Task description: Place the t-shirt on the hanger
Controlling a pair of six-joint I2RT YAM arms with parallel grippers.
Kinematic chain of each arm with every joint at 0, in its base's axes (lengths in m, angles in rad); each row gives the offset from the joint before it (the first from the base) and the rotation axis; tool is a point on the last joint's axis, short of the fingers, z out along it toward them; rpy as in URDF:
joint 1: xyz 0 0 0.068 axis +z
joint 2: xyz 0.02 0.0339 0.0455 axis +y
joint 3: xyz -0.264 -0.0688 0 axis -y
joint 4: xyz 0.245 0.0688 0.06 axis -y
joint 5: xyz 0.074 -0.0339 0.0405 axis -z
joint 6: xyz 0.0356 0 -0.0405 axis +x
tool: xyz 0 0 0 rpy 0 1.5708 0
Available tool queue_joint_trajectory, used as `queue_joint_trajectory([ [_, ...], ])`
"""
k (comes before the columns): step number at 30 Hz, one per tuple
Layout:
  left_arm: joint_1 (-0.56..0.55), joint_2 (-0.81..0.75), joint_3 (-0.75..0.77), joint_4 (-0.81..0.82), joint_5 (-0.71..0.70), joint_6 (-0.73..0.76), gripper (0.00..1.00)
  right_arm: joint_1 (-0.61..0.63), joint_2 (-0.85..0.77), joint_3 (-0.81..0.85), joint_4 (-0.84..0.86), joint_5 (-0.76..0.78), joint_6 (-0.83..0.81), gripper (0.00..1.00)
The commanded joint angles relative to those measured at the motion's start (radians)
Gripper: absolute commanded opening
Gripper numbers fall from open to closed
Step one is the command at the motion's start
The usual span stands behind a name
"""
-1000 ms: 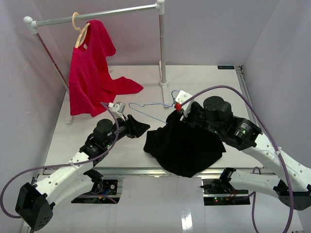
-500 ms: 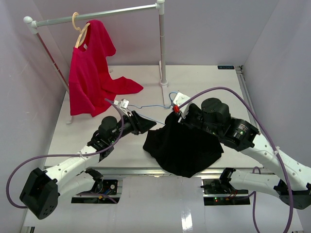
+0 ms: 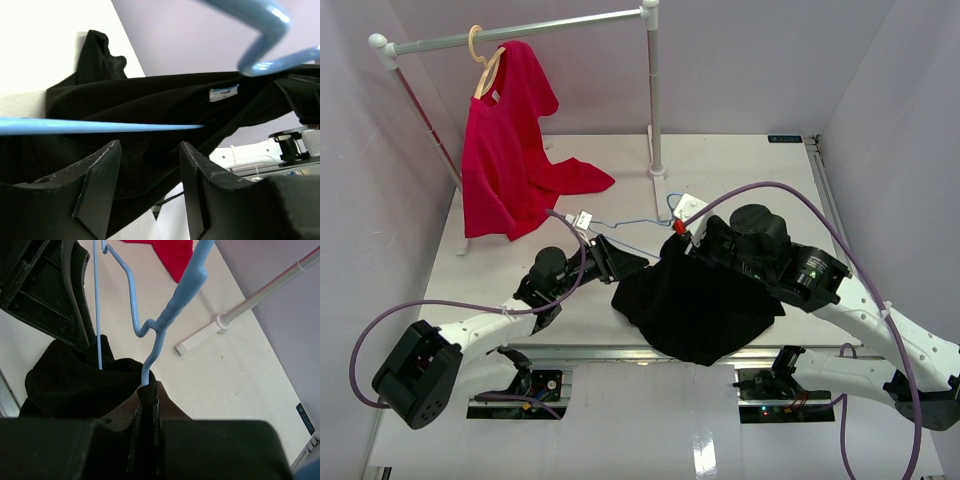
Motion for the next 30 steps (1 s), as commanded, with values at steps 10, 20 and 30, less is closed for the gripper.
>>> queue_joint_trajectory([
  [10,0.010,-0.307,0.125,-0.484,-0.284,0.148,0.63,0.010,-0.016,0.014,0.111,0.148,-0.029,0.08],
  [20,0.046,-0.314,0.049,-0.331,-0.142,-0.017,0.62,0.011,-0.037,0.045,0.219,0.129,-0.030,0.08],
  [30,0.049,-0.221,0.037,-0.177,-0.051,-0.085,0.62,0.011,-0.151,-0.009,0.361,-0.078,-0.074,0.08],
])
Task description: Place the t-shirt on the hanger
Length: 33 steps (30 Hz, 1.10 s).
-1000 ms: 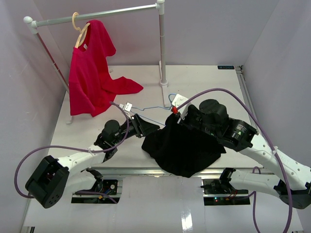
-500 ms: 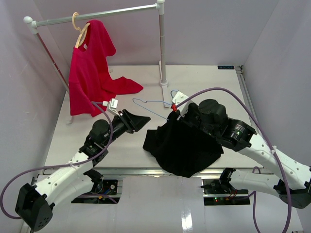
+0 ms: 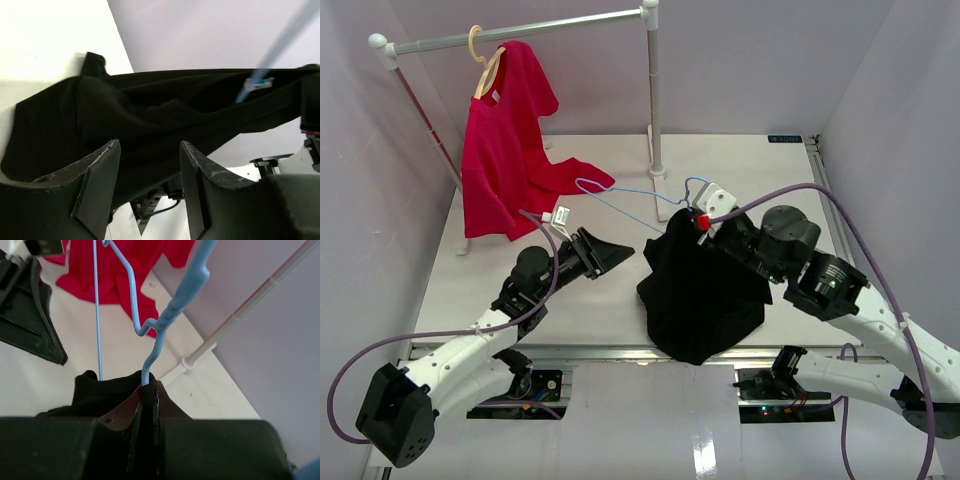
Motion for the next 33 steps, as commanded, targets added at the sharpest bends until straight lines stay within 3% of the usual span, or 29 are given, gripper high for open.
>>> queue_joint_trajectory([
  [1,0.006,0.020,-0.009,0.119,0.050,-0.042,0.62,0.005,-0.069,-0.003,0.154,-0.128,-0.018,0.08],
  [9,0.021,0.120,0.018,0.259,0.127,-0.071,0.64,0.005,-0.100,-0.039,0.143,-0.239,-0.010,0.08],
  [33,0.032,0.140,0.116,0.101,0.360,0.158,0.68,0.006,-0.093,-0.063,0.130,-0.258,-0.006,0.08],
])
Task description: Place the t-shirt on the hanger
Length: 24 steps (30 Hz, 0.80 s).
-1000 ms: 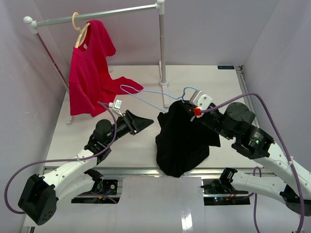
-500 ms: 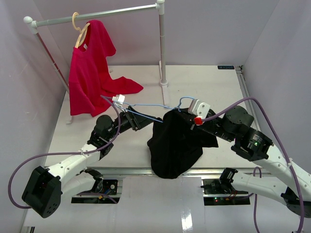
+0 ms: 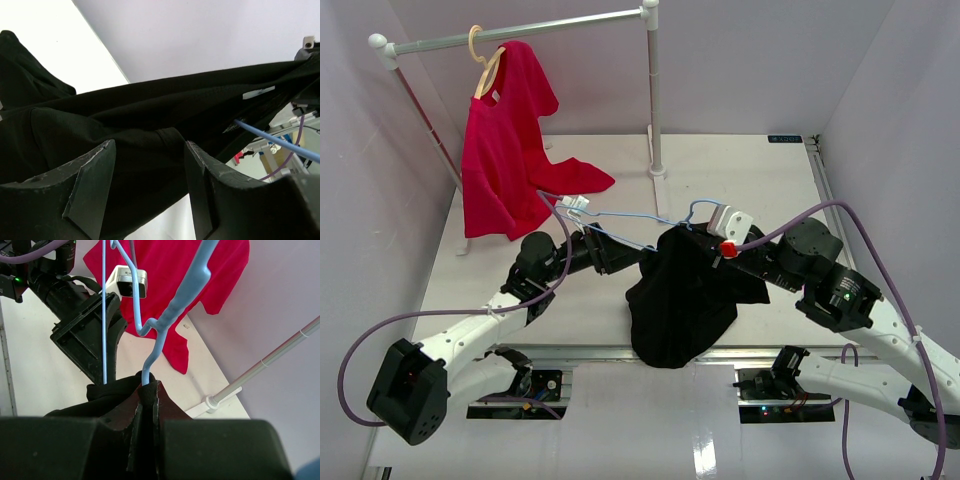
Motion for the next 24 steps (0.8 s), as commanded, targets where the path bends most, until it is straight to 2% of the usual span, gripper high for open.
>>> queue_joint_trajectory([
  [1,0.002,-0.016,0.026,-0.039,0.057,0.065,0.68,0.005,0.000,0.003,0.063,-0.003,0.000,0.08],
  [2,0.002,-0.015,0.019,-0.025,0.063,0.066,0.68,0.005,-0.002,0.004,0.063,-0.004,0.000,0.08],
  [4,0.002,-0.008,0.004,0.006,0.080,0.066,0.57,0.005,0.001,0.005,0.066,0.000,0.000,0.08],
  [5,0.002,-0.002,-0.001,0.014,0.082,0.061,0.44,0.005,0.001,0.003,0.069,0.002,0.000,0.08],
  [7,0.002,0.000,-0.010,0.013,0.063,0.055,0.09,0.005,-0.001,-0.006,0.077,0.006,0.001,0.08],
  [8,0.003,-0.003,-0.014,0.006,0.045,0.052,0.00,0.005,-0.002,-0.011,0.079,0.008,0.003,0.08],
  [13,0.026,-0.047,-0.028,-0.065,-0.069,0.054,0.00,0.005,-0.010,-0.038,0.080,0.038,0.016,0.08],
  [19,0.110,-0.137,-0.031,-0.208,-0.199,0.067,0.00,0.006,-0.075,-0.084,0.077,0.090,0.048,0.08],
  [24,0.190,-0.181,-0.013,-0.272,-0.223,0.049,0.00,0.006,-0.119,-0.135,0.086,0.134,0.059,0.08],
])
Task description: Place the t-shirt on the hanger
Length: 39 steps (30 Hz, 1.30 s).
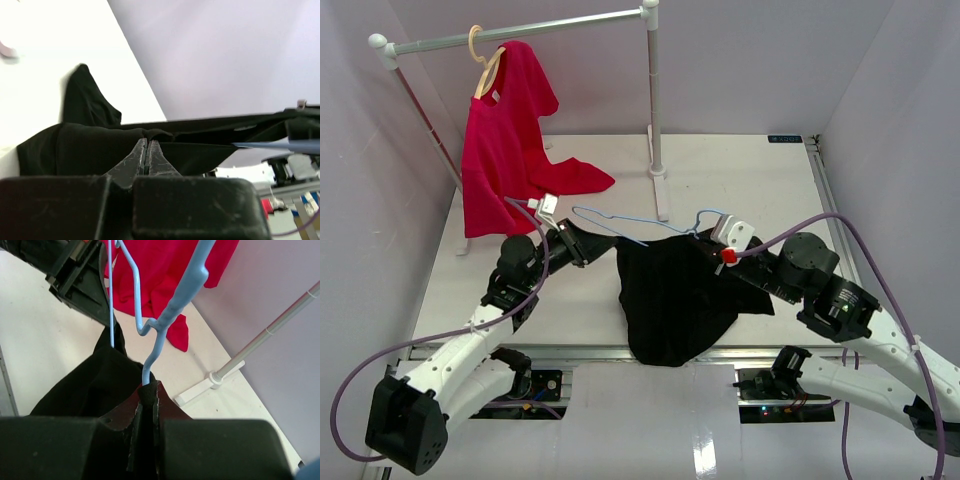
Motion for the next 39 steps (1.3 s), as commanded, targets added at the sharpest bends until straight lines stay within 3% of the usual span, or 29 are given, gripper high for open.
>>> queue_joint_trajectory([
  [1,0.070,-0.031,0.022,-0.091,-0.062,-0.004,0.00,0.005,-0.042,-0.015,0.076,0.058,0.025,0.08],
  [14,0.252,-0.055,0.177,-0.245,-0.003,0.035,0.00,0.006,-0.029,-0.014,-0.011,0.213,0.050,0.08],
  [27,0.265,-0.105,0.231,-0.366,-0.080,0.115,0.00,0.006,-0.008,0.001,-0.042,0.211,0.044,0.08],
  [33,0.277,-0.076,0.318,-0.441,-0.138,0.172,0.00,0.006,0.005,0.054,-0.205,0.155,0.058,0.08],
  [39,0.278,-0.054,0.426,-0.529,-0.194,0.231,0.00,0.005,0.061,0.070,-0.248,0.178,0.056,0.08],
])
